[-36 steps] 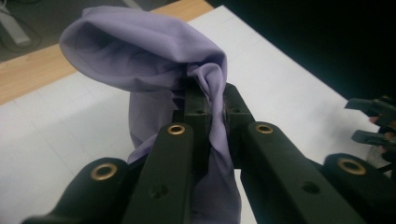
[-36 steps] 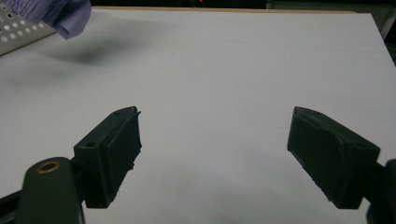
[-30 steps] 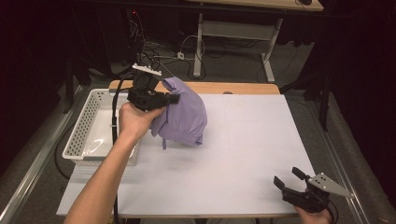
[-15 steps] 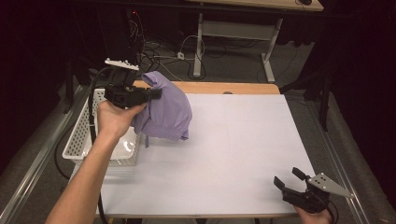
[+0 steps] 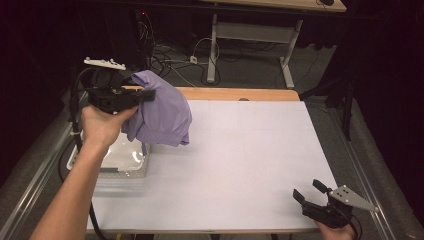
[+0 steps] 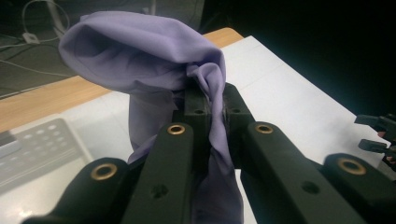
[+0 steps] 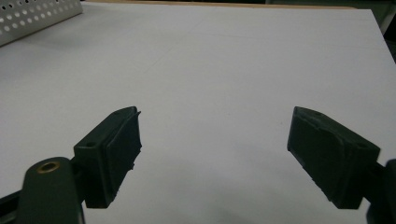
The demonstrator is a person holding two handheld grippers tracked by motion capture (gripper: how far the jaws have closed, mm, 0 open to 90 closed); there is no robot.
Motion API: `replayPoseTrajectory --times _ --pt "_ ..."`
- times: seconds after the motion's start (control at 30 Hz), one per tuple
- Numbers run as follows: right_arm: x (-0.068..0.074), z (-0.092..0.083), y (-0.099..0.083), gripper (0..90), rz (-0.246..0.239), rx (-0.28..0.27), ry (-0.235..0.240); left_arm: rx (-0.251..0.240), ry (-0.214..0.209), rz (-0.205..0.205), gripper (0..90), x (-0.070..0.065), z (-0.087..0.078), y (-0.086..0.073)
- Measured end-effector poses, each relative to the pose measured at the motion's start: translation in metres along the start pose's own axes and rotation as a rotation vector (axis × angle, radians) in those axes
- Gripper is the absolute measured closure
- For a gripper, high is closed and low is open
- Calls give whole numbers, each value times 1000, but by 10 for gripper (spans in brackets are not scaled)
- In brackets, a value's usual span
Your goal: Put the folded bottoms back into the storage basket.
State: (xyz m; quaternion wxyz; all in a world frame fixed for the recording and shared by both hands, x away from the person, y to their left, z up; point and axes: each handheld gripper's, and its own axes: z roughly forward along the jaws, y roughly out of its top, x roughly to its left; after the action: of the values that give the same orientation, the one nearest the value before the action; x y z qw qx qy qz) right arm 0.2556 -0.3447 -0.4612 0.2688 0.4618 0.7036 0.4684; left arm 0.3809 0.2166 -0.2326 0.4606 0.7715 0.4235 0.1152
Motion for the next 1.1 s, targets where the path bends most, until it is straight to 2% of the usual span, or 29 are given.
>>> replayPoseTrajectory --times 0.23,0.4,0.63,1.1 --pt "0 0 0 183 -2 4 0 -22 10 -19 821 13 -15 -5" --pt "0 0 0 183 -1 3 -4 -34 42 -35 821 23 -28 -10" --pt "1 0 0 184 -3 9 -9 -43 72 -29 821 31 -42 -15" --pt "1 0 0 184 -4 11 -8 -37 141 -55 821 50 -57 -25"
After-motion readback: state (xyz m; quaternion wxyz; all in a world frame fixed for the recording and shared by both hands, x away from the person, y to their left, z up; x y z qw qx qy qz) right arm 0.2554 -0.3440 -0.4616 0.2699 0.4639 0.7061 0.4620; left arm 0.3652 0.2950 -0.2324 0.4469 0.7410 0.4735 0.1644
